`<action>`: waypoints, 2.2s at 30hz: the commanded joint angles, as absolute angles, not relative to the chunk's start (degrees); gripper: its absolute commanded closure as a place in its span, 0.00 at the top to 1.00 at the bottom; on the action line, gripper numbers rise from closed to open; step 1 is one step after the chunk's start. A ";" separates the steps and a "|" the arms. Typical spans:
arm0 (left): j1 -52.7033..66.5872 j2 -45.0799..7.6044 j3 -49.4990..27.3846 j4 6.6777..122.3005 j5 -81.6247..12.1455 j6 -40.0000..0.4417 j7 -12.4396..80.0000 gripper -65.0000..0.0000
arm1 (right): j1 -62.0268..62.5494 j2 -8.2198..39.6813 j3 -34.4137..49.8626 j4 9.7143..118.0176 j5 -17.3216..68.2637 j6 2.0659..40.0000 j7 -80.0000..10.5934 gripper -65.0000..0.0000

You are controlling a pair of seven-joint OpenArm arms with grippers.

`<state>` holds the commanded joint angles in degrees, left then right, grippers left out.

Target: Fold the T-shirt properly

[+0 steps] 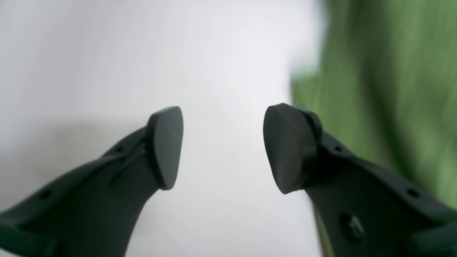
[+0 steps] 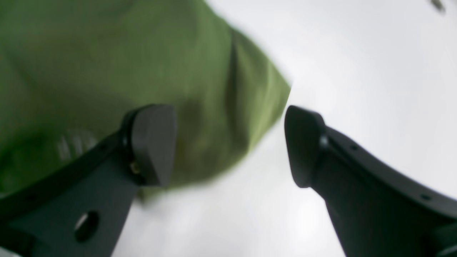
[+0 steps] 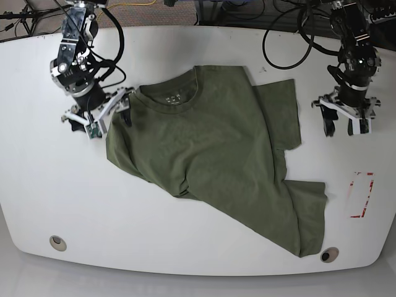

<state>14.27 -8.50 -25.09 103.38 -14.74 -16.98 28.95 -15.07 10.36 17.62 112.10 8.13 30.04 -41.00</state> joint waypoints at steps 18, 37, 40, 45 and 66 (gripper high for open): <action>21.93 -10.24 -26.15 95.78 -10.86 -16.31 31.96 0.60 | -7.34 4.09 15.96 106.86 4.00 30.55 -43.91 0.68; 21.49 -10.24 -26.15 104.66 -10.77 -16.31 35.12 0.60 | -6.37 3.56 15.60 106.59 4.26 30.55 -44.18 0.68; 21.49 -10.24 -26.15 105.27 -10.77 -16.31 35.12 0.60 | -6.37 3.56 15.78 106.42 4.44 30.55 -44.18 0.68; 21.49 -10.24 -26.15 105.36 -10.77 -16.31 35.12 0.60 | -6.37 3.56 15.96 106.42 4.44 30.55 -44.18 0.68; 21.32 -10.33 -26.15 106.59 -10.95 -16.75 35.03 0.79 | -6.11 1.36 17.89 106.24 4.62 31.08 -44.00 0.71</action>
